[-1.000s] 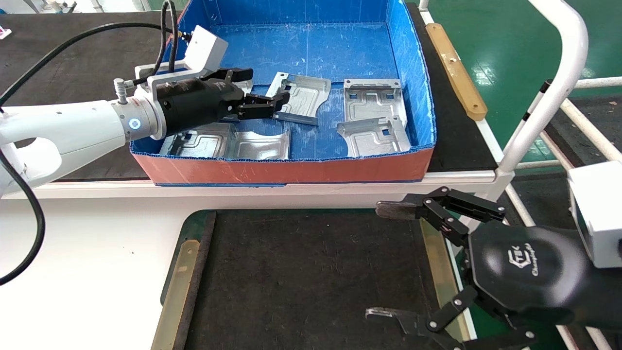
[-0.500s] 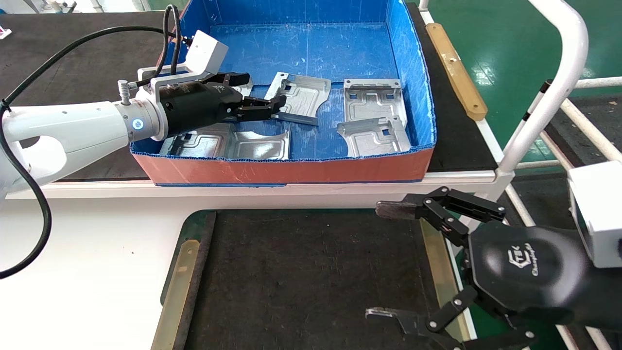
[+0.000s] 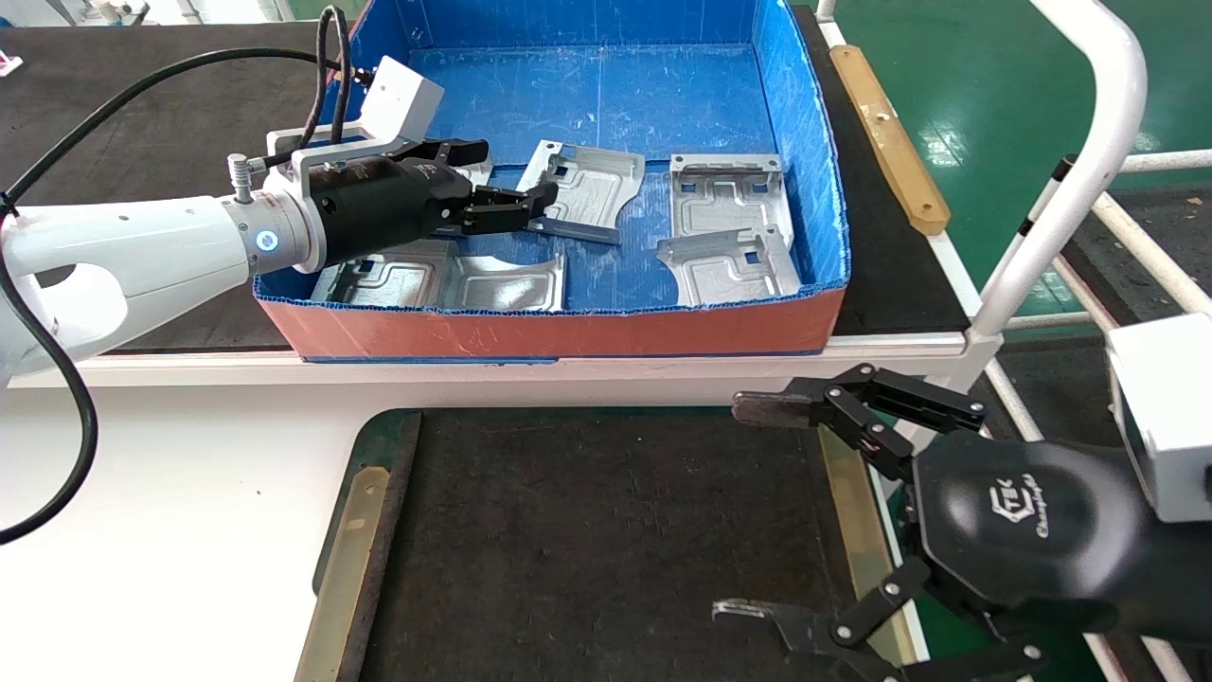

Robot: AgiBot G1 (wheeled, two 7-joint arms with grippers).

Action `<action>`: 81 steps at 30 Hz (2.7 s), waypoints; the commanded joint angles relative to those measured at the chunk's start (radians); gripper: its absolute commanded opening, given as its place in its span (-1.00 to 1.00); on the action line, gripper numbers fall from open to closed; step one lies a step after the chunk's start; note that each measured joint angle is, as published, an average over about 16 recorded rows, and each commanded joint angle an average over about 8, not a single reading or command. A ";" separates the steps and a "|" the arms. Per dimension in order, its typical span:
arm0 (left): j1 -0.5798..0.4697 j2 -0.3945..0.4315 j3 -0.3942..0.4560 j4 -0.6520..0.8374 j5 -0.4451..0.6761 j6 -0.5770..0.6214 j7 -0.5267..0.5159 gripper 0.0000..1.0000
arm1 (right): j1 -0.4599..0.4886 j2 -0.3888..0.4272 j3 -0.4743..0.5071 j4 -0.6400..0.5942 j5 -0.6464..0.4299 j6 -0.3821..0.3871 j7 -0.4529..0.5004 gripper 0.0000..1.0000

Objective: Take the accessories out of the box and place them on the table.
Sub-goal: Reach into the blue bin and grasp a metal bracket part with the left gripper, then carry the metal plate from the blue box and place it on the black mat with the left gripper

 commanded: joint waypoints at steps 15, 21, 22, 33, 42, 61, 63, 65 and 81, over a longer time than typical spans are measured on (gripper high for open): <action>0.002 -0.001 0.000 -0.003 -0.001 0.001 -0.001 -1.00 | 0.000 0.000 0.000 0.000 0.000 0.000 0.000 0.57; 0.002 -0.002 0.000 -0.004 -0.001 0.001 -0.001 -1.00 | 0.000 0.000 0.000 0.000 0.000 0.000 0.000 -0.86; 0.002 -0.002 0.000 -0.004 -0.001 0.001 -0.001 -1.00 | 0.000 0.000 0.000 0.000 0.000 0.000 0.000 -0.96; 0.002 -0.002 0.000 -0.005 -0.001 0.001 -0.002 -1.00 | 0.000 0.000 0.000 0.000 0.000 0.000 0.000 -1.00; 0.002 -0.002 0.000 -0.009 -0.001 0.005 0.002 -1.00 | 0.000 0.000 0.000 0.000 0.000 0.000 0.000 -1.00; 0.045 -0.106 -0.086 -0.280 -0.130 0.207 0.194 -1.00 | 0.000 0.000 0.000 0.000 0.000 0.000 0.000 -1.00; 0.055 -0.127 -0.094 -0.317 -0.146 0.246 0.210 -1.00 | 0.000 0.000 0.000 0.000 0.000 0.000 0.000 -1.00; 0.067 -0.149 -0.102 -0.353 -0.161 0.286 0.226 -1.00 | 0.000 0.000 0.000 0.000 0.000 0.000 0.000 -1.00; 0.239 -0.342 -0.134 -0.566 -0.257 0.623 0.354 -1.00 | 0.000 0.000 -0.001 0.000 0.000 0.000 0.000 1.00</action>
